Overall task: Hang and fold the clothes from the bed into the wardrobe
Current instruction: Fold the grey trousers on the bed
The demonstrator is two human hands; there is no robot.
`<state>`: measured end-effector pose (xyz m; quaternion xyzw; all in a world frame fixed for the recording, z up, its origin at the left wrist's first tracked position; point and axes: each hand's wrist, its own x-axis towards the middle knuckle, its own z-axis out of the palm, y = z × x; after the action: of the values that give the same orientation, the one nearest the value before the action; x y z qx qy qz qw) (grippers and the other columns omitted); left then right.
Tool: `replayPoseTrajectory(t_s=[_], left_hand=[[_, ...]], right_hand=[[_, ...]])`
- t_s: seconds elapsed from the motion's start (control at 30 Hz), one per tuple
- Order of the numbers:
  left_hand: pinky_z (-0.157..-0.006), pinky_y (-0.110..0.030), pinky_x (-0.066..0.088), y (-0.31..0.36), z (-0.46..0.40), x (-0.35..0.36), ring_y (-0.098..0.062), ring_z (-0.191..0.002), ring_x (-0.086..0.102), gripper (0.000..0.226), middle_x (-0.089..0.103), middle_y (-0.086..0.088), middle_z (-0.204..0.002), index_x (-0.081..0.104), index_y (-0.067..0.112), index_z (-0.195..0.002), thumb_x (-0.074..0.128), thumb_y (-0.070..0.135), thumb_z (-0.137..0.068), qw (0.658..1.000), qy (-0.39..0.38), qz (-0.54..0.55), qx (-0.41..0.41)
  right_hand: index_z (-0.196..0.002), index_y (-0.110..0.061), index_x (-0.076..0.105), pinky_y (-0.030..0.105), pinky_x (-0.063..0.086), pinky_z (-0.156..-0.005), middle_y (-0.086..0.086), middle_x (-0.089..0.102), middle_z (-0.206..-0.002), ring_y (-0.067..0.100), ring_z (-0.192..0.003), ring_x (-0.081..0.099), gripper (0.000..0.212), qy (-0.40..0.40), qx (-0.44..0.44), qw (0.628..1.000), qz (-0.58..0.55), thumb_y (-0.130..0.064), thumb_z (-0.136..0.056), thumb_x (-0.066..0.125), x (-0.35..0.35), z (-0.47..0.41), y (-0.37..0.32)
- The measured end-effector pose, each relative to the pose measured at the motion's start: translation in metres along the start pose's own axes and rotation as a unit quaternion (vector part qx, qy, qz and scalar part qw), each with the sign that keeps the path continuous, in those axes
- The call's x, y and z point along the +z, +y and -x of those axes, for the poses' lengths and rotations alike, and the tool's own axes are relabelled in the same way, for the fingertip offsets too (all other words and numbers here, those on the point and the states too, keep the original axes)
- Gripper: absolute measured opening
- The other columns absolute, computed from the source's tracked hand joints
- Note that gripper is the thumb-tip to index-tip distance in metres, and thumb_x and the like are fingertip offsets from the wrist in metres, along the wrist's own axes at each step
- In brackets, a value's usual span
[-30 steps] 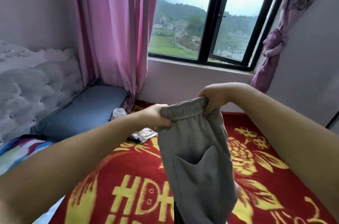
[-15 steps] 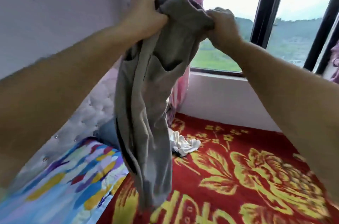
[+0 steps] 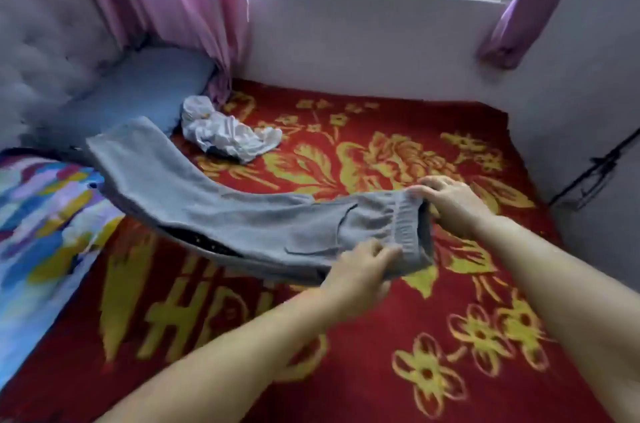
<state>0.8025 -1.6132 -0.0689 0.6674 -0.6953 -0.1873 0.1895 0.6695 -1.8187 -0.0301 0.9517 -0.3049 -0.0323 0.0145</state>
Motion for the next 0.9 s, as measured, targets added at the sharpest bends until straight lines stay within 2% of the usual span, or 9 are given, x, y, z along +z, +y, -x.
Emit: replayPoseTrajectory(t_s=[0.07,0.17,0.3,0.37,0.43,0.53,0.7,0.77,0.9], left_hand=[[-0.097,-0.039,0.041,-0.014,0.019,0.082,-0.033,-0.120,0.044,0.059,0.040,-0.012,-0.137,0.033,0.019,-0.145,0.054,0.023,-0.090,0.990,-0.128,0.023,-0.049],[-0.103,-0.035,0.037,-0.045,0.040,0.161,-0.028,-0.128,0.040,0.057,0.038,-0.008,-0.138,0.031,0.022,-0.146,0.050,0.026,-0.092,0.968,-0.208,0.056,-0.132],[-0.100,-0.031,0.038,-0.094,0.027,0.220,-0.021,-0.124,0.046,0.043,0.049,-0.006,-0.130,0.044,0.017,-0.135,0.049,0.025,-0.092,0.962,-0.193,0.063,-0.180],[-0.093,-0.032,0.042,-0.111,0.009,0.245,-0.024,-0.114,0.054,0.029,0.059,-0.009,-0.119,0.054,0.011,-0.117,0.051,0.025,-0.092,0.948,-0.160,0.083,-0.263],[-0.089,-0.034,0.048,-0.124,-0.010,0.273,-0.031,-0.108,0.059,0.029,0.064,-0.017,-0.113,0.056,0.003,-0.110,0.055,0.026,-0.092,0.878,-0.094,0.198,-0.425],[-0.099,-0.046,0.046,-0.139,-0.027,0.294,-0.035,-0.120,0.051,0.057,0.049,-0.023,-0.133,0.039,-0.006,-0.130,0.062,0.025,-0.089,0.652,0.082,0.421,-0.625],[-0.099,-0.047,0.047,-0.168,-0.036,0.297,-0.030,-0.116,0.056,0.059,0.051,-0.014,-0.134,0.039,0.003,-0.136,0.067,0.020,-0.087,0.424,0.281,0.544,-0.667],[-0.095,-0.048,0.050,-0.183,-0.039,0.292,-0.028,-0.108,0.062,0.050,0.059,-0.011,-0.127,0.048,0.007,-0.131,0.068,0.019,-0.087,0.371,0.308,0.596,-0.642],[-0.097,-0.044,0.049,-0.205,-0.032,0.280,-0.025,-0.109,0.062,0.046,0.061,-0.009,-0.126,0.054,0.008,-0.129,0.068,0.020,-0.087,0.393,0.278,0.604,-0.635]], right_hand=[[-0.147,-0.028,0.034,0.035,0.033,-0.109,0.004,0.032,-0.152,0.024,-0.140,0.030,0.063,-0.126,0.093,0.988,-0.001,-0.010,-0.089,0.050,0.078,0.044,0.032],[-0.148,-0.027,0.029,0.039,0.041,-0.103,0.008,0.035,-0.148,0.028,-0.134,0.037,0.063,-0.222,0.186,0.956,-0.047,-0.013,-0.090,0.048,0.169,0.081,0.045],[-0.144,-0.015,0.037,0.042,0.042,-0.102,0.014,0.041,-0.141,0.033,-0.128,0.043,0.052,-0.219,0.275,0.916,-0.191,-0.018,-0.093,0.048,0.261,0.082,0.017],[-0.144,-0.007,0.035,0.041,0.039,-0.104,0.019,0.042,-0.141,0.035,-0.129,0.042,0.053,-0.174,0.364,0.874,-0.270,-0.022,-0.095,0.050,0.293,0.075,0.008],[-0.142,-0.001,0.033,0.042,0.040,-0.102,0.023,0.042,-0.140,0.038,-0.128,0.043,0.060,-0.137,0.473,0.800,-0.343,-0.031,-0.095,0.055,0.323,0.071,0.005],[-0.141,0.006,0.025,0.040,0.036,-0.102,0.026,0.036,-0.144,0.039,-0.132,0.039,0.081,-0.142,0.565,0.703,-0.407,-0.045,-0.089,0.062,0.352,0.071,-0.003],[-0.139,0.000,0.028,0.042,0.032,-0.107,0.027,0.036,-0.142,0.041,-0.132,0.036,0.092,-0.134,0.627,0.668,-0.378,-0.053,-0.078,0.071,0.372,0.080,-0.012],[-0.134,0.000,0.030,0.042,0.035,-0.103,0.026,0.043,-0.137,0.041,-0.127,0.042,0.083,-0.133,0.622,0.662,-0.396,-0.045,-0.079,0.072,0.377,0.078,-0.012],[-0.127,0.000,0.033,0.037,0.041,-0.094,0.022,0.054,-0.129,0.040,-0.118,0.052,0.064,-0.120,0.601,0.666,-0.426,-0.029,-0.082,0.068,0.376,0.079,-0.019]])
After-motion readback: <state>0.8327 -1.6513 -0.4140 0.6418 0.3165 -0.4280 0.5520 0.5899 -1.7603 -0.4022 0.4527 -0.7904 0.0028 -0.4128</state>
